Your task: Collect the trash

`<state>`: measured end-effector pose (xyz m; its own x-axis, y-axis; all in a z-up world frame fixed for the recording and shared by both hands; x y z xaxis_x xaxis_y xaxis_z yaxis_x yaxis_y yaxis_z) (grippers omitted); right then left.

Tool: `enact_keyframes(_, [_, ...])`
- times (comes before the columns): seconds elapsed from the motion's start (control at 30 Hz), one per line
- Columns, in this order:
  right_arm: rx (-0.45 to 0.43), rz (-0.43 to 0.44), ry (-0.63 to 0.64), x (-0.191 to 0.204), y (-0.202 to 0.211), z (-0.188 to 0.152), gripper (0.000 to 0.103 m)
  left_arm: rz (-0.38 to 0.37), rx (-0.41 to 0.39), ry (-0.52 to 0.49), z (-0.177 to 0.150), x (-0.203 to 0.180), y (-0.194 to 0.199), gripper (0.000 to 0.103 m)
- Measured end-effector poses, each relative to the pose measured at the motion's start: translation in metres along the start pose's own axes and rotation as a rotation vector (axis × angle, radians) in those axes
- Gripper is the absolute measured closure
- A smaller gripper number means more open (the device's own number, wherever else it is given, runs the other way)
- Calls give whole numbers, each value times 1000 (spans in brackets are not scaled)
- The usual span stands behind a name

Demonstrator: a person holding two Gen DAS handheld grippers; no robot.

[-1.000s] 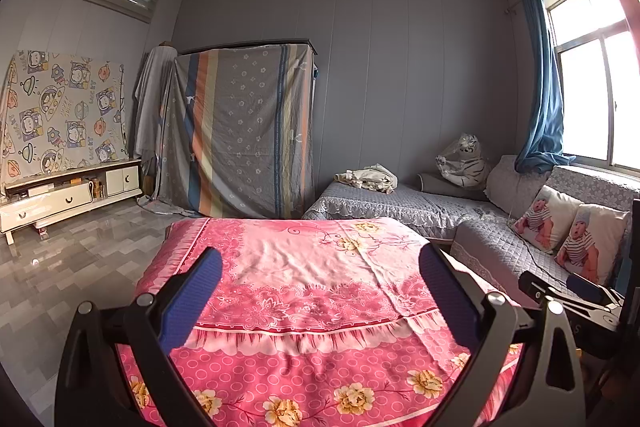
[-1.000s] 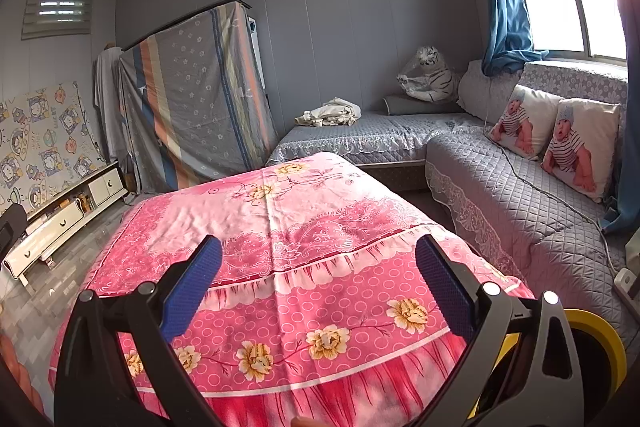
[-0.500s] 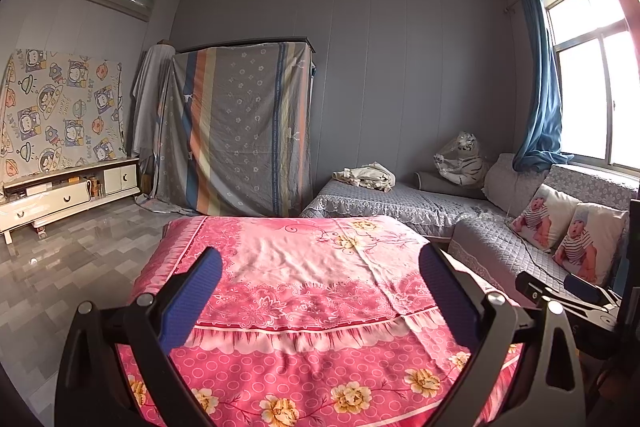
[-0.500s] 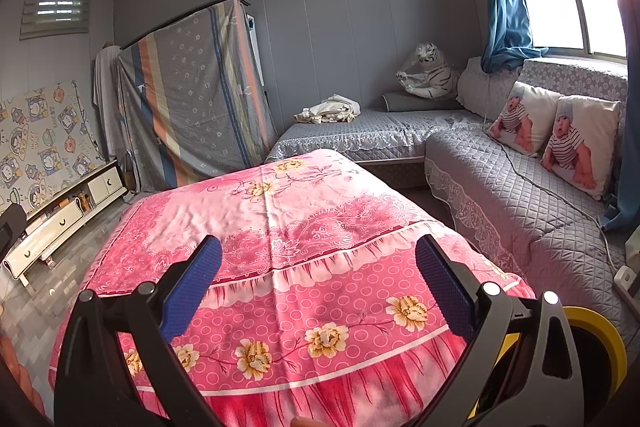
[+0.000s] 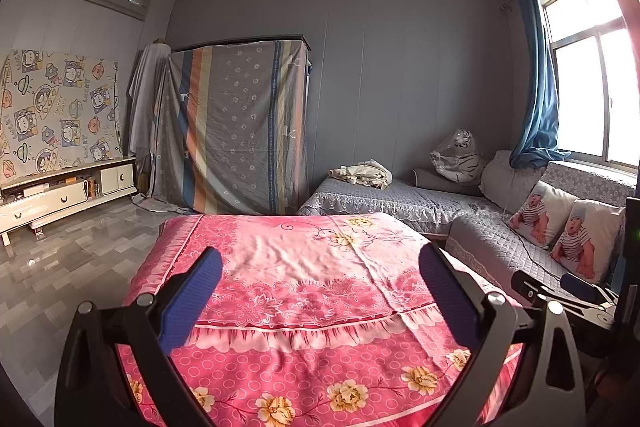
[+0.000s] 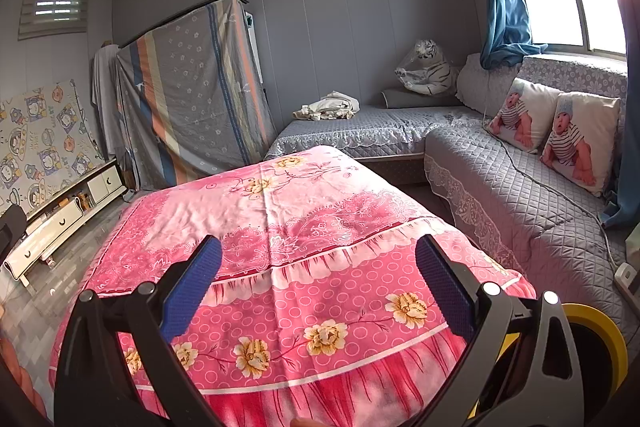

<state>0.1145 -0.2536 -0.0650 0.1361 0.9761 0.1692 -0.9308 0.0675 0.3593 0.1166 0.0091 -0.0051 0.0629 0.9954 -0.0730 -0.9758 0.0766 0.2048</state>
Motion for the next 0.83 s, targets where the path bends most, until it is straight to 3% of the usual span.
enact_keyframes(0.83, [15, 1, -9, -2, -3, -6, 10, -17, 32, -5, -3, -6, -4, 8])
Point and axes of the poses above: each gripper's, at about its wrist camera, not at the fingertips, and y roughly against the way its jaws point, x to its left, z to its top, the point moved 9 cm from there along -y, roughly the way its jaws point, and after that the axes turned 3 degrees about z, right-handed, at the moved point
